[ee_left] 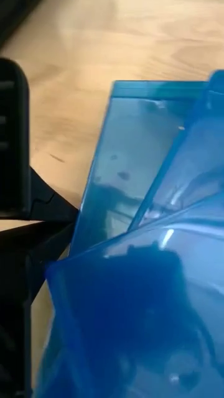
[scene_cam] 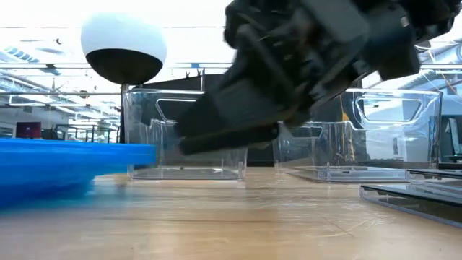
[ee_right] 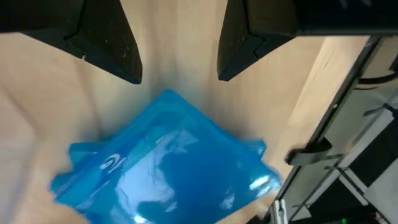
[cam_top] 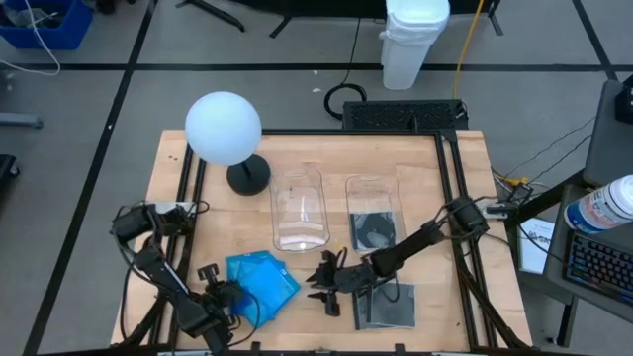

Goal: Pick & place jewel cases by type
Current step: Move the blue CD cases on the table

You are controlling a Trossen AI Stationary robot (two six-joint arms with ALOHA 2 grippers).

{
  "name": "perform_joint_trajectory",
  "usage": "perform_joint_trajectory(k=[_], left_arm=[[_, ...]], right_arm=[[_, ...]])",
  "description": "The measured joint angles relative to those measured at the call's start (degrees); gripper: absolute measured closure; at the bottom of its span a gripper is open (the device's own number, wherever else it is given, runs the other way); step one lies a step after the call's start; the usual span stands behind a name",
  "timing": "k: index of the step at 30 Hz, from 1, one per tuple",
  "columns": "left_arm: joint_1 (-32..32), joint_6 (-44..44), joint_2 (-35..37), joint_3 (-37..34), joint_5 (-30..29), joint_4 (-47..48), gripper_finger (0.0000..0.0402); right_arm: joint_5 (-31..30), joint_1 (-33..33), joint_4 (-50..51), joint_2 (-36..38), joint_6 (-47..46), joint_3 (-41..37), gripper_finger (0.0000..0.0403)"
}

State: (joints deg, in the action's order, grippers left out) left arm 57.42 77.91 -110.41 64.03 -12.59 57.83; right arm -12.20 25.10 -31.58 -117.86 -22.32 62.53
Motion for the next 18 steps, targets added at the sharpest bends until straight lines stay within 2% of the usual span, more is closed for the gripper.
perform_joint_trajectory(k=[6,10,14,18], left_arm=[[-2.58,-5.57,-0.09,1.80,-1.93,-3.24,0.0394],[-3.84,-7.54,-0.02,1.82,-2.31,-5.10,0.0390],[-3.76,-7.44,-0.07,1.93,-3.49,-4.71,0.0372],[-3.08,-7.25,0.68,1.87,-2.04,-2.96,0.0375]], right_arm=[[-2.76,0.79,-3.54,11.45,-6.32,-12.55,0.0202],[-2.58,1.60,-8.52,15.70,-12.27,-19.50,0.0202],[-2.72,2.81,-10.22,16.23,-13.12,-21.44,0.0202],[-2.59,3.13,-10.18,16.21,-11.01,-19.96,0.0202]])
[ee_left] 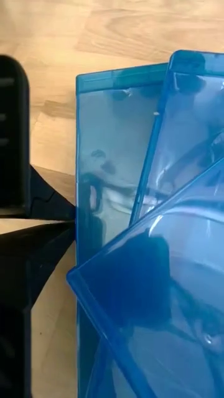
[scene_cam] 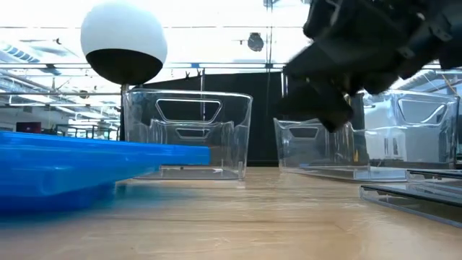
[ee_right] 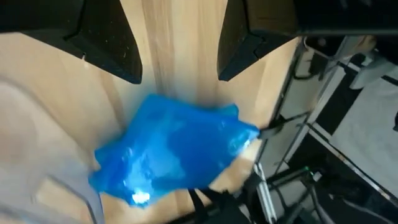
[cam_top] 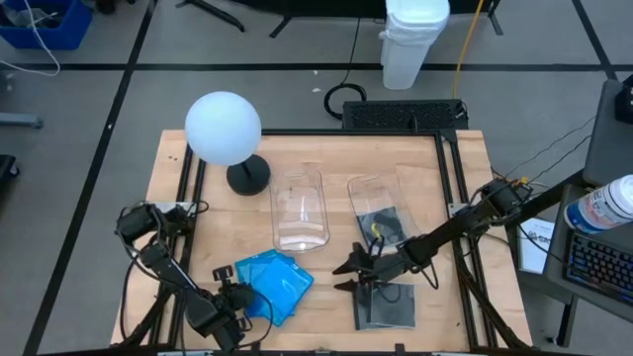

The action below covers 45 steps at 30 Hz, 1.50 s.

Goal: Pick & place jewel cases by type
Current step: Move the blue CD cases on the table, then put the blue CD case into the left transparent bin

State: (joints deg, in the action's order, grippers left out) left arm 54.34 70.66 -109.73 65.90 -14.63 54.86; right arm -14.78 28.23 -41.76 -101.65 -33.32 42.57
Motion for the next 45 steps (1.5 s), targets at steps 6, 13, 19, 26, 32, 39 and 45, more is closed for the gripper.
perform_joint_trajectory(k=[6,13,19,26,32,39,45], left_arm=[[0.30,0.29,4.13,-0.08,3.25,1.33,0.0397],[3.18,-5.29,9.03,-0.05,-1.24,2.36,0.0386],[4.26,-12.24,9.14,-0.03,-5.56,5.66,0.0393],[3.83,-21.76,9.16,-0.12,-17.35,5.67,0.0385],[3.87,-28.08,9.16,-0.12,-20.78,4.75,0.0396],[4.15,-40.56,9.18,-0.14,-18.34,-5.53,0.0390],[4.10,-41.45,9.20,-0.14,-16.85,-6.87,0.0389]], right_arm=[[2.07,-0.09,6.94,-0.02,4.51,6.71,0.0202],[3.94,-0.24,14.46,-1.79,2.02,12.74,0.0202],[8.89,-2.39,14.42,-2.32,-10.82,11.84,0.0202],[8.92,-4.10,15.23,-2.77,-24.03,11.76,0.0202],[10.63,-4.29,11.94,-7.43,-30.42,13.13,0.0202],[10.41,-7.53,11.91,-10.12,-27.60,13.64,0.0202],[12.85,-9.86,10.19,-10.62,-25.70,13.62,0.0202]])
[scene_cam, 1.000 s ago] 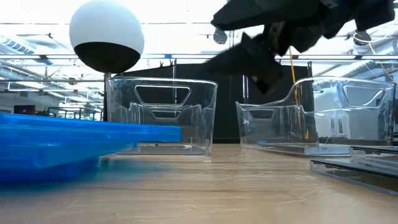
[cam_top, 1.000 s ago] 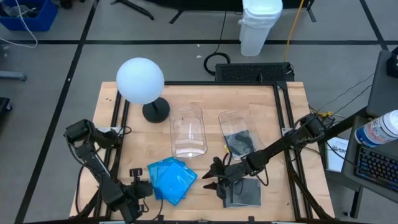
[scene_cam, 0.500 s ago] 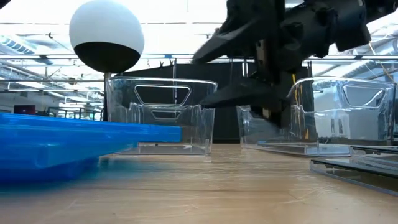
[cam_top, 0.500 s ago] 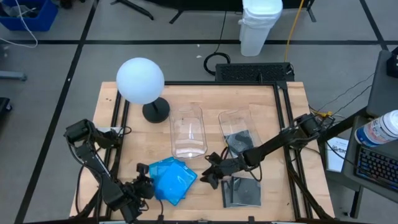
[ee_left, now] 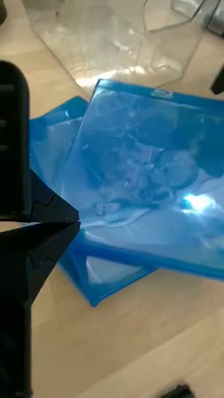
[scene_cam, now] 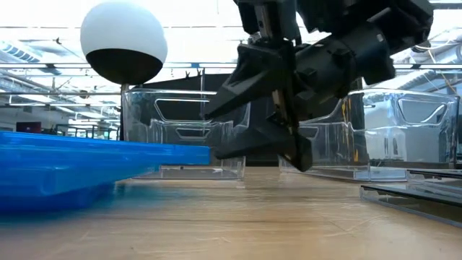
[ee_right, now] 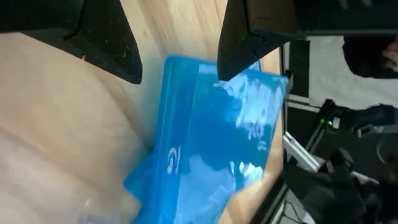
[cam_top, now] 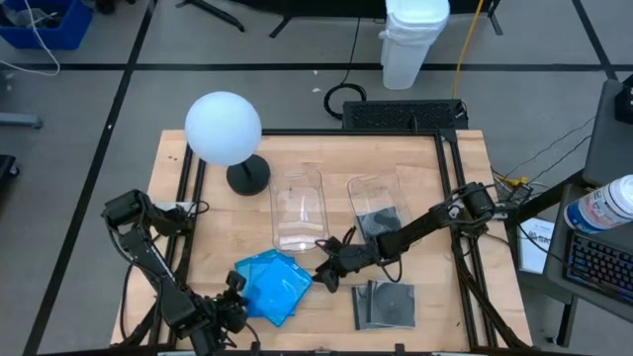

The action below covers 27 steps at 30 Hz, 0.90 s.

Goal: Pick & place jewel cases by type
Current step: Put the blue CD case into the left transparent bin

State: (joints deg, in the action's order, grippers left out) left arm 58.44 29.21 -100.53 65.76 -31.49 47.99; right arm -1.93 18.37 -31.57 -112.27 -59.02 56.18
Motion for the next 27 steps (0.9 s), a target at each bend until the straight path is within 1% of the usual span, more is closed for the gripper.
perform_joint_trajectory(k=[4,7,10,14,15,17,21,25,27], left_arm=[[-0.02,-0.02,0.00,0.00,0.20,-0.14,0.0388],[-0.02,0.10,0.00,0.00,0.64,-0.35,0.0397],[-0.02,1.19,0.00,0.00,0.68,-0.53,0.0391],[-0.20,0.77,-1.05,0.00,1.09,-2.42,0.0390],[-0.21,0.66,-1.52,0.00,1.44,-2.66,0.0394],[-0.31,0.62,-2.61,0.00,1.52,-2.71,0.0397],[-0.58,0.23,-5.00,0.02,1.10,-2.93,0.0387],[-0.95,0.88,-6.59,0.11,-0.05,-2.95,0.0389],[-1.02,1.12,-6.93,0.13,-0.51,-2.90,0.0396]], right_arm=[[0.71,-0.78,-0.07,0.04,0.14,0.00,0.0202],[3.34,-1.06,-0.15,0.07,0.46,0.00,0.0202],[3.49,-0.79,-0.13,0.05,0.24,0.00,0.0202],[3.43,0.58,-0.49,-1.28,-3.22,0.08,0.0202],[2.78,1.03,0.14,-1.85,-3.89,0.00,0.0202],[-0.45,1.99,-0.47,-2.54,-5.91,0.19,0.0202],[-5.39,3.18,-0.26,-2.65,-7.55,0.13,0.0202],[-7.12,3.13,-1.81,-2.69,-7.91,0.14,0.0202],[-7.06,3.13,-0.02,-2.83,-7.51,0.90,0.0202]])
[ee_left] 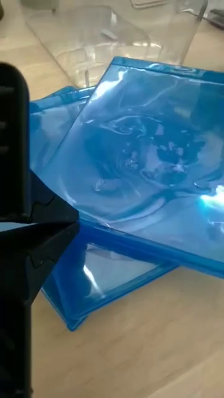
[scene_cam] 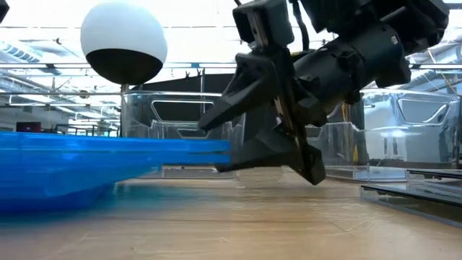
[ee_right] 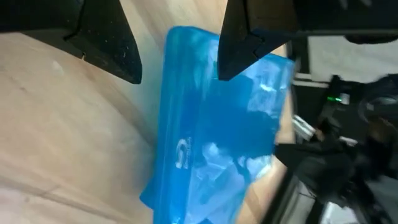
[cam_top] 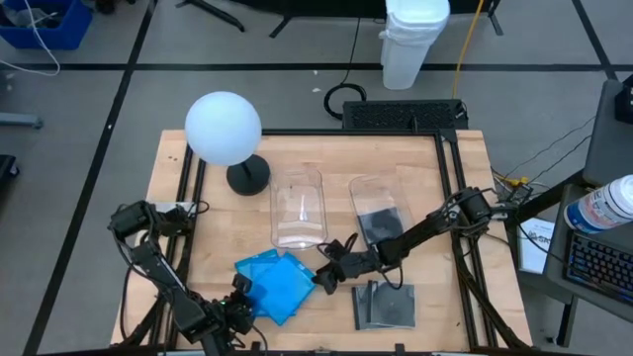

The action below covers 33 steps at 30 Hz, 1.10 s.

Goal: Pick & place jewel cases by type
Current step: Put the blue CD case into the left transparent bin

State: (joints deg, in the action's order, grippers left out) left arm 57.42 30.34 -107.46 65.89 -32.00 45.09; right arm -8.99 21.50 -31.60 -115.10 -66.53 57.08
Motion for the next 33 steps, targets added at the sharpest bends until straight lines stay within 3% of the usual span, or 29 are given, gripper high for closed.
perform_joint_trajectory(k=[10,18,25,33], left_arm=[[-0.09,0.43,-0.22,-0.07,-1.88,-0.34,0.0389],[-0.63,0.25,-0.33,-0.17,-3.67,-1.97,0.0384],[-1.75,0.58,-2.36,0.01,-5.05,-3.02,0.0397],[-3.14,1.51,-5.69,-0.02,-5.89,-4.11,0.0390]], right_arm=[[-3.04,0.76,14.96,-0.14,8.18,8.71,0.0202],[-1.42,1.05,14.94,-1.33,6.96,9.51,0.0202],[1.66,1.58,5.49,-3.16,7.01,9.63,0.0206],[3.53,1.64,2.20,-3.18,9.34,9.64,0.0256]])
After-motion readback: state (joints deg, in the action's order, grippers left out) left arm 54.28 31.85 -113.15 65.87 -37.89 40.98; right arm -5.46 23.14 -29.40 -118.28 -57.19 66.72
